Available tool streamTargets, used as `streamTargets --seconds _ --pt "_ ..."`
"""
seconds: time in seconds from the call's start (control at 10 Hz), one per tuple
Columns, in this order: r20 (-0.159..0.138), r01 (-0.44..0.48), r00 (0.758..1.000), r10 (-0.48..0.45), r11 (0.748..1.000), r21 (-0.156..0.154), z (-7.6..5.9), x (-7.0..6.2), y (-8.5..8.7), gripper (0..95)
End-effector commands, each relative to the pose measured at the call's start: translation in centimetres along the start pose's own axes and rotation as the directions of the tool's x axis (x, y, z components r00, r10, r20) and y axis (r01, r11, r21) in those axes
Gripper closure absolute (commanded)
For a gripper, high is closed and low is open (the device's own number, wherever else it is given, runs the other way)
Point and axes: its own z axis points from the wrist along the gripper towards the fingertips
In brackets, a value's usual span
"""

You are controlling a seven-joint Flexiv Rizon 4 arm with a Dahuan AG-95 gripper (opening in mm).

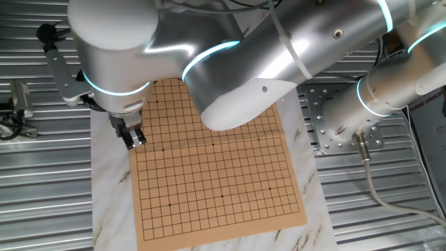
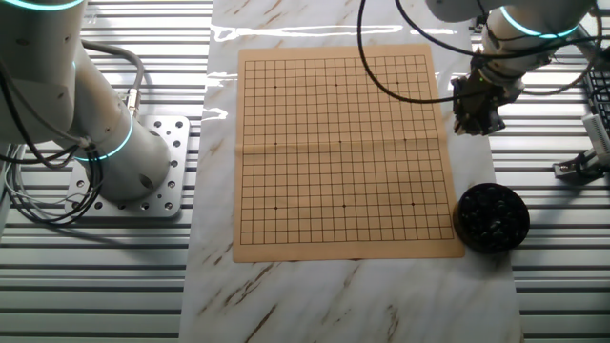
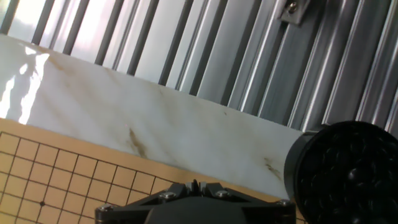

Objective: Play the first move as black on the 3-4 point in the upper right corner of the Go board

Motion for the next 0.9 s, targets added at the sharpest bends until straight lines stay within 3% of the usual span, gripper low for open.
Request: streamTargets --seconds 0.1,0.9 --pt "-0.027 0.014 1.0 -0.014 1.0 -0.004 -0.06 0.05 0.01 95.0" --pt "-0.003 -0.03 1.0 0.03 0.999 -0.01 -0.04 0.1 0.01 95.0"
